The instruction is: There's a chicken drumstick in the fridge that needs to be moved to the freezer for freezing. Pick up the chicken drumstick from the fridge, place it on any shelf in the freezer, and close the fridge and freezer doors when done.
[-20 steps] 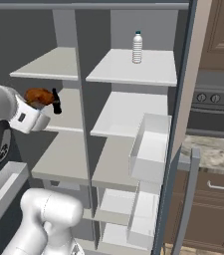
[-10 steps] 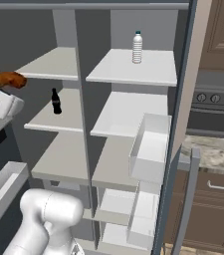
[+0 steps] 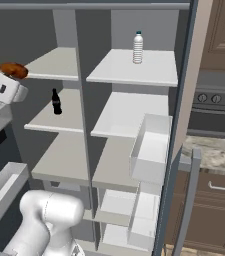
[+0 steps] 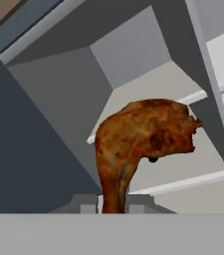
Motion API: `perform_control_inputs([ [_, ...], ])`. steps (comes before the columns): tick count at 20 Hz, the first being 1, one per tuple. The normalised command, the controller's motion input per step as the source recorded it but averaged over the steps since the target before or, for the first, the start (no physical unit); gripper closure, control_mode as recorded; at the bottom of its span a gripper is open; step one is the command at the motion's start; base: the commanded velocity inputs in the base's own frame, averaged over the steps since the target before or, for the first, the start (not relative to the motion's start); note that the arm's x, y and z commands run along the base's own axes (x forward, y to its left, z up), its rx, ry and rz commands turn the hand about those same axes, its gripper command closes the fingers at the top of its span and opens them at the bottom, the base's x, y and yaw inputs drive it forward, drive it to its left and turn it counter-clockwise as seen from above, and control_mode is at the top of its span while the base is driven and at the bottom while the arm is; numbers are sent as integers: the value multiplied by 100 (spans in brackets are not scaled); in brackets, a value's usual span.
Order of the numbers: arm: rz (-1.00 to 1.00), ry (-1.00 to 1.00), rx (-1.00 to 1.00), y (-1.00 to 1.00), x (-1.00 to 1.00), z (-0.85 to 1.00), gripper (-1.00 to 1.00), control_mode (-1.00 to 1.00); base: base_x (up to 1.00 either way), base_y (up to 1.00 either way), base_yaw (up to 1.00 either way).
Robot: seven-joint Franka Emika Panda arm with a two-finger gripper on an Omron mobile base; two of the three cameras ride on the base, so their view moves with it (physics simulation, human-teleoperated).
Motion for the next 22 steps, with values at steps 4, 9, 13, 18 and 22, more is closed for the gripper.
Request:
perform_control_inputs([
  [4, 5, -2, 0, -1, 60, -8, 100, -100, 0, 0, 0],
  [9, 1, -3, -4, 14, 59, -10, 100, -100, 0, 0, 0],
  [13, 0, 0, -4, 0, 63, -1, 100, -100, 0, 0, 0],
  [18, 0, 0, -7, 12, 60, -4, 100, -100, 0, 0, 0],
  [22, 0, 5, -12, 22, 48, -13, 100, -100, 0, 0, 0],
])
